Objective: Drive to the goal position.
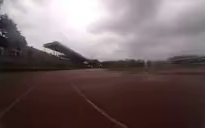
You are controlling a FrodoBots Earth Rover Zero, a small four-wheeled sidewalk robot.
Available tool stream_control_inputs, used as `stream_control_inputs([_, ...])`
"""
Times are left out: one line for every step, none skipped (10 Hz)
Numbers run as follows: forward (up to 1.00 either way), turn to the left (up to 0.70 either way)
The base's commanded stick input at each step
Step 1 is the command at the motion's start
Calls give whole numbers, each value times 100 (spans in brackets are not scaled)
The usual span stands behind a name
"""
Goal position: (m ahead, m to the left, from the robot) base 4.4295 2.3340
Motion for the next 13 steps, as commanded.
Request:
stream_control_inputs([50,0])
stream_control_inputs([50,0])
stream_control_inputs([50,0])
stream_control_inputs([50,0])
stream_control_inputs([50,0])
stream_control_inputs([50,0])
stream_control_inputs([50,0])
stream_control_inputs([50,0])
stream_control_inputs([50,0])
stream_control_inputs([50,0])
stream_control_inputs([50,0])
stream_control_inputs([50,0])
stream_control_inputs([50,0])
